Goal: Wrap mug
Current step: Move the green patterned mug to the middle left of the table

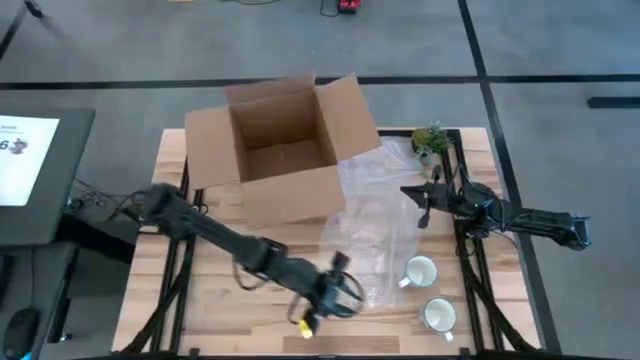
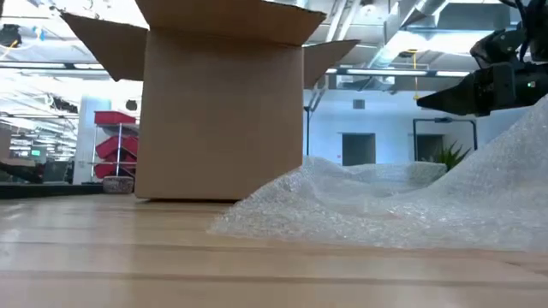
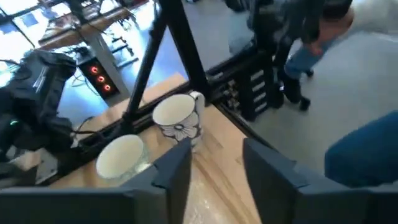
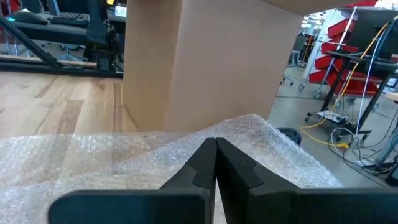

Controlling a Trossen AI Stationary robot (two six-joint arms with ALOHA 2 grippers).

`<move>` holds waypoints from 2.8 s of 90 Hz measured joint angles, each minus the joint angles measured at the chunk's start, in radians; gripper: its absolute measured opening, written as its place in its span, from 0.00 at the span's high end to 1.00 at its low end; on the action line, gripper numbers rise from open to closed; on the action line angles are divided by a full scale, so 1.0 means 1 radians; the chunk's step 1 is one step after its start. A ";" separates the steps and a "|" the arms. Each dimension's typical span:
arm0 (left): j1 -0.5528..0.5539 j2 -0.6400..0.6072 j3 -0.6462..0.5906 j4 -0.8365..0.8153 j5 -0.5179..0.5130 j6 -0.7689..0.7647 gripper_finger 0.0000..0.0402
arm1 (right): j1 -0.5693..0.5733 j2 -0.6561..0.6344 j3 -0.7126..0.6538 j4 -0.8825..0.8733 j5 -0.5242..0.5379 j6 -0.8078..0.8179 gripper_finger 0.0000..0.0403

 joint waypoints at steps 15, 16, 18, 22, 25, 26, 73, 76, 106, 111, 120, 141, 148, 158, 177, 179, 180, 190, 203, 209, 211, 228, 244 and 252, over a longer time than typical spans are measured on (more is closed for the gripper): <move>0.009 0.223 0.245 0.019 -0.012 0.129 0.57 | 0.000 0.000 0.000 -0.002 0.000 0.000 1.00; 0.009 0.238 0.261 0.017 -0.016 0.137 0.57 | 0.000 0.000 0.000 -0.002 0.000 0.000 1.00; 0.009 0.267 0.293 0.020 -0.025 0.153 0.57 | 0.000 0.000 0.000 -0.003 0.000 0.000 1.00; 0.011 0.324 0.352 0.020 -0.052 0.176 0.57 | 0.000 0.000 0.000 -0.003 0.000 0.000 1.00; 0.013 0.364 0.394 0.014 -0.075 0.189 0.57 | 0.000 0.000 0.000 -0.004 0.000 0.000 1.00; 0.014 0.377 0.408 0.014 -0.082 0.192 0.57 | 0.000 0.000 0.000 -0.004 0.000 0.000 1.00; 0.180 0.651 0.720 -0.144 -0.030 -0.026 0.57 | 0.000 0.000 0.000 -0.006 -0.001 0.000 1.00; 0.185 0.650 0.720 -0.156 -0.017 -0.036 0.57 | 0.000 0.000 0.000 -0.006 -0.001 0.000 1.00; 0.192 0.649 0.720 -0.254 0.073 -0.043 0.57 | 0.000 0.000 0.000 -0.007 -0.001 0.000 1.00; 0.191 0.649 0.719 -0.255 0.058 -0.034 0.57 | 0.000 0.000 0.000 -0.007 -0.001 0.000 1.00; 0.191 0.649 0.719 -0.253 0.039 -0.019 0.57 | 0.000 0.000 0.000 -0.007 -0.001 0.000 1.00; 0.192 0.648 0.719 -0.277 0.037 -0.001 0.57 | 0.000 0.000 0.000 -0.007 -0.001 0.000 1.00; 0.192 0.646 0.720 -0.300 0.037 0.000 0.57 | 0.000 0.000 0.000 -0.007 -0.001 0.000 1.00; 0.192 0.643 0.721 -0.350 0.037 0.011 0.57 | 0.000 0.000 0.000 -0.007 -0.001 0.000 1.00; 0.190 0.647 0.719 -0.399 0.018 0.022 0.57 | 0.000 0.000 0.000 -0.007 -0.001 0.000 1.00; 0.190 0.649 0.718 -0.401 0.018 0.023 0.57 | 0.000 0.000 0.000 -0.008 -0.001 0.000 1.00; 0.190 0.650 0.718 -0.403 0.018 0.023 0.57 | 0.000 0.000 0.000 -0.008 -0.001 0.000 1.00; 0.190 0.653 0.716 -0.405 0.000 0.023 0.57 | 0.000 0.000 0.000 -0.008 -0.001 0.000 1.00; 0.190 0.652 0.717 -0.386 -0.048 0.036 0.58 | 0.000 0.000 0.000 -0.008 -0.001 0.000 1.00; 0.190 0.652 0.717 -0.376 -0.049 0.034 0.61 | 0.000 0.000 0.000 -0.008 -0.001 0.000 1.00; 0.190 0.652 0.717 -0.374 -0.049 0.033 0.62 | 0.000 0.000 0.000 -0.008 -0.001 0.000 1.00; 0.190 0.652 0.717 -0.368 -0.048 -0.013 0.88 | 0.000 0.000 0.000 -0.008 -0.001 0.000 1.00; 0.178 0.650 0.717 -0.367 -0.135 0.051 0.98 | 0.000 0.000 0.000 -0.008 -0.001 0.000 1.00; 0.160 0.636 0.717 -0.365 -0.185 0.099 0.99 | 0.000 0.000 0.000 -0.008 -0.001 0.000 1.00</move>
